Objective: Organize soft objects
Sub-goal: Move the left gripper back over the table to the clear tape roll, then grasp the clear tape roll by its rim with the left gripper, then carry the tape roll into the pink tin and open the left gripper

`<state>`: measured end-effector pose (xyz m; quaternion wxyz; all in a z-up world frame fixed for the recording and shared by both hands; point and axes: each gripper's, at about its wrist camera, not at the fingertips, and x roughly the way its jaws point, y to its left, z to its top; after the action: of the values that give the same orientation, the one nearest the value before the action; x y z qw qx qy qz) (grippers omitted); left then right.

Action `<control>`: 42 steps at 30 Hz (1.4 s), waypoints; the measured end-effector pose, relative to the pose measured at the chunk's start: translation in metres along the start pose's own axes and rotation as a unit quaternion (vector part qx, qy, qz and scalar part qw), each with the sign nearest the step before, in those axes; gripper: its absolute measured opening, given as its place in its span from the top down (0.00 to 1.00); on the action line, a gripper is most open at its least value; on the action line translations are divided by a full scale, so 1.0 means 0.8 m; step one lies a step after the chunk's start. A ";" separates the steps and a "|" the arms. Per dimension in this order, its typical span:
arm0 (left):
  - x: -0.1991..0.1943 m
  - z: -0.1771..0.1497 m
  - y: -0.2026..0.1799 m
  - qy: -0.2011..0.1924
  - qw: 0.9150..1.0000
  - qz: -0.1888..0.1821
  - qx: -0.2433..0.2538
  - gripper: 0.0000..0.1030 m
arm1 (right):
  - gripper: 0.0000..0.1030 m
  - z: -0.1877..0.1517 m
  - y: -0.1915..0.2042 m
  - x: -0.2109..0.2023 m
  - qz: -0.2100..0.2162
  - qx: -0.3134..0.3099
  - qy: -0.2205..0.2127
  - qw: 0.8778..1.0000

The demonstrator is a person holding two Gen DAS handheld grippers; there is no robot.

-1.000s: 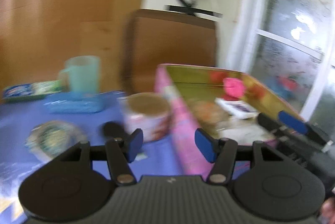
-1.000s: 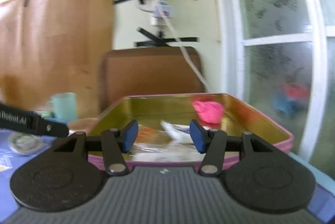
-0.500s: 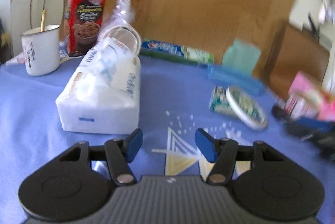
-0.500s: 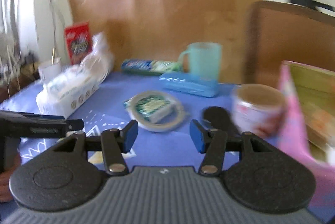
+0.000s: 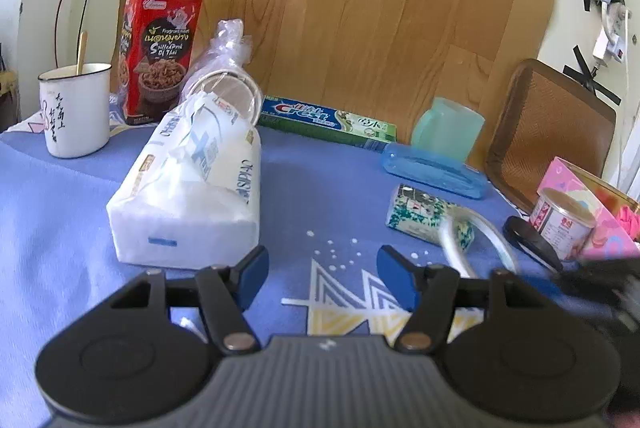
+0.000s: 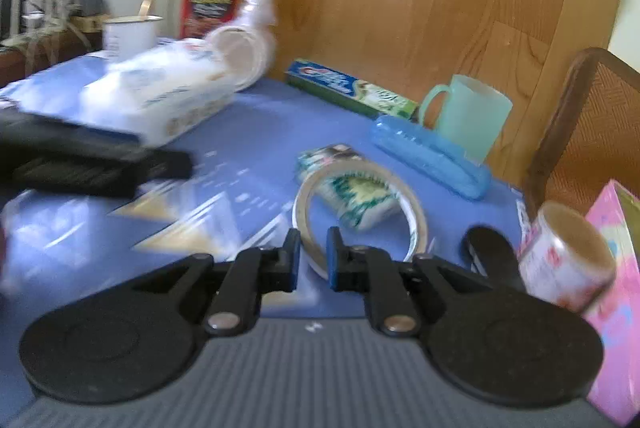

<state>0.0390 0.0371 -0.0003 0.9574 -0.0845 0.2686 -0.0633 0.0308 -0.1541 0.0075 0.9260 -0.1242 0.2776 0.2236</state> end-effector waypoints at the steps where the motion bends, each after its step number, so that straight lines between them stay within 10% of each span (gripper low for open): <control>1: 0.000 0.000 0.001 0.001 1.000 -0.002 -0.001 0.40 | 0.85 -0.009 0.004 -0.015 0.008 -0.002 0.001 1.000; 6: 0.002 -0.001 -0.006 0.022 0.999 -0.033 0.012 0.40 | 0.83 -0.058 0.024 -0.091 0.034 -0.009 -0.017 0.999; 10: -0.002 -0.006 -0.016 0.062 0.994 -0.085 0.011 0.43 | 0.21 -0.078 0.014 -0.112 0.006 0.039 -0.044 0.998; 15: -0.013 -0.006 -0.054 0.100 0.985 -0.142 0.024 0.54 | 0.20 -0.073 -0.008 -0.074 0.003 0.067 -0.008 0.998; 25: -0.013 -0.016 -0.116 0.121 0.982 -0.105 0.095 0.62 | 0.27 -0.070 -0.017 -0.052 -0.004 0.083 -0.036 0.996; 35: -0.036 0.037 -0.247 0.047 0.963 -0.213 0.158 0.62 | 0.27 -0.088 -0.075 -0.153 -0.183 0.079 -0.159 0.967; 42: 0.008 0.033 -0.357 0.056 0.944 -0.249 0.209 0.61 | 0.27 -0.109 -0.151 -0.183 -0.241 0.143 -0.154 0.947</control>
<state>0.0368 -0.2402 0.0743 0.8909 0.0567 0.2726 -0.3587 -0.0600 -0.3406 0.0325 0.9918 -0.0179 0.1221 -0.0319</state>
